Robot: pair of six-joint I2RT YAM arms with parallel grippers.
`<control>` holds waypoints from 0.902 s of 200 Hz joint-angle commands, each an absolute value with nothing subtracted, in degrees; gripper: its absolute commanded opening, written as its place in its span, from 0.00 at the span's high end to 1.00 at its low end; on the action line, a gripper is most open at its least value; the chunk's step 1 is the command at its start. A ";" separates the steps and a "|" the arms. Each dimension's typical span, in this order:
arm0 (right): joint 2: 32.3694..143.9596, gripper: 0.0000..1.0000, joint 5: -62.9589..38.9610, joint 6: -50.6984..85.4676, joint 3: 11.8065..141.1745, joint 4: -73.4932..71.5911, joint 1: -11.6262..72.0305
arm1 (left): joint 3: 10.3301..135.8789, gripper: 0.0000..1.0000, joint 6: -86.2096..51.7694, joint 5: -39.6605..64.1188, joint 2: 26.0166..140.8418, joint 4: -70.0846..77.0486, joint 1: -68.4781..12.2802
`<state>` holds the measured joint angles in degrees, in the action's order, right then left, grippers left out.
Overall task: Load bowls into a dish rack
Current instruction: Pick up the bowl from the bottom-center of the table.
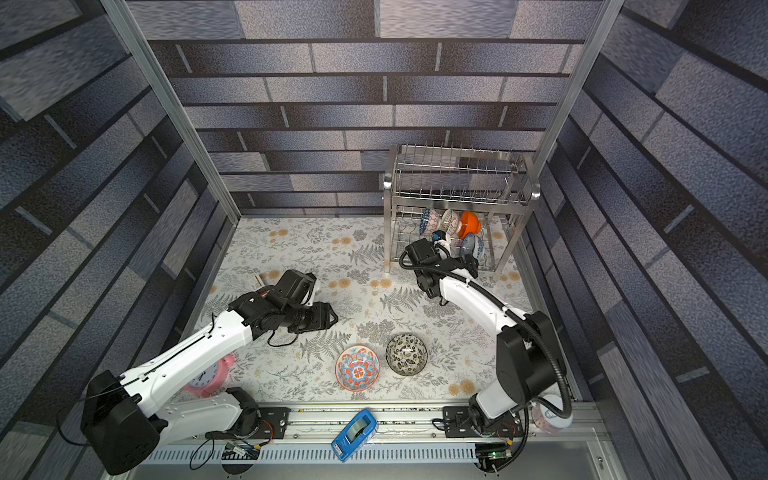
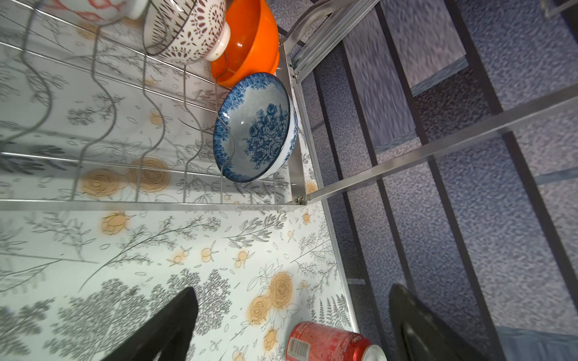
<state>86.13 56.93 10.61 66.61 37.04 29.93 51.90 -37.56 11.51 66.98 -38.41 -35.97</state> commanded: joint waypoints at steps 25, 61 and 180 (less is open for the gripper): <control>74.67 0.04 36.72 22.29 61.63 41.35 30.94 | 49.33 0.37 -40.40 7.97 64.34 -40.67 -39.05; 69.41 0.06 25.77 27.31 55.51 39.20 31.62 | 47.59 0.42 -41.92 6.48 62.77 -41.07 -41.85; 67.53 0.09 14.96 36.29 48.28 34.27 40.61 | 43.52 0.47 -48.48 0.10 60.04 -41.14 -52.23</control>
<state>67.88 16.32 33.47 49.65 35.53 39.09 44.73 -46.28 2.85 61.14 -39.46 -50.46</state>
